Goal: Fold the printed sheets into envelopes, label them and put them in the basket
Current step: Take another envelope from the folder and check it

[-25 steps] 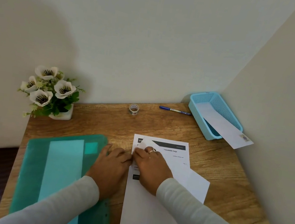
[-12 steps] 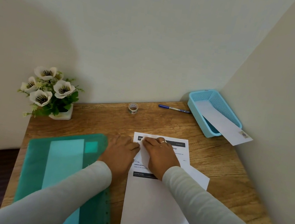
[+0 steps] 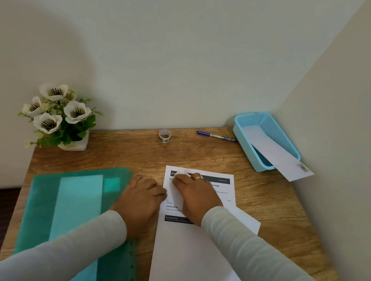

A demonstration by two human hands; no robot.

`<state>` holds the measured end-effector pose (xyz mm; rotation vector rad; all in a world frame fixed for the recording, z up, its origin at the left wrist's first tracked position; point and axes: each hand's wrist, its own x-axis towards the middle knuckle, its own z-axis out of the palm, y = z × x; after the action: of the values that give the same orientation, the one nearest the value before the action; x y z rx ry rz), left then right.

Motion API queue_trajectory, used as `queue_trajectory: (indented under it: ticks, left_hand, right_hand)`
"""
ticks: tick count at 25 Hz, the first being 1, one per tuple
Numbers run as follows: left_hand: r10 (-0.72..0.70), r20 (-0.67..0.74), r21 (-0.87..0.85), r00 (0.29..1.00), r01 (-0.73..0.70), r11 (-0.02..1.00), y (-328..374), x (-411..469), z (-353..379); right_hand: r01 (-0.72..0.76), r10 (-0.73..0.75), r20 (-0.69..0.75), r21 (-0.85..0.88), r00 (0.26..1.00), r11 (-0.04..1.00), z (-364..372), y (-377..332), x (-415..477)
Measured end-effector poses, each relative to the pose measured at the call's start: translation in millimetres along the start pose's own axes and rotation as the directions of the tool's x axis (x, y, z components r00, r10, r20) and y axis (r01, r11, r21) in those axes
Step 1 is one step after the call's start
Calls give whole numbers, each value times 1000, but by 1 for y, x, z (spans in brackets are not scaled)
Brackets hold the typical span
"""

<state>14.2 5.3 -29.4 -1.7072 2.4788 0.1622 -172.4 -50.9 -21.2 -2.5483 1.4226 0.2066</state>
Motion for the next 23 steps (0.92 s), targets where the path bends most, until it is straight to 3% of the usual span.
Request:
queue_trajectory:
  ticks: [2,5,7,11,16,19,23]
  left_hand:
    - [-11,15,-11,1000,12,1000,1,-1,-1]
    - [-38,20,-28,999,38,999,5,-3,-2]
    - [-60,22,-54,998,61,997,6,-5,-2]
    - [-49,15,-50,999,49,998,4,-5,1]
    - [-47,-3,-57,999,47,997,7,-5,3]
    - [-92,-39,-312,995,75,947,5,-6,5]
    - [-245,-74,-761,967,105,641,-4,5,-9]
  right_hand:
    - [-129,128,13,53,992,990,-10,4,9]
    - [-116,114,41,53,993,992,-12,7,12]
    - [-185,179,113,45,977,982,-14,16,4]
    - [-439,427,263,-16,865,898,-24,43,-15]
    - [-486,451,324,32,832,874,-34,57,-29]
    - [-445,401,258,146,879,883,-38,60,-33]
    - [-347,328,116,392,937,852,-51,66,-36]
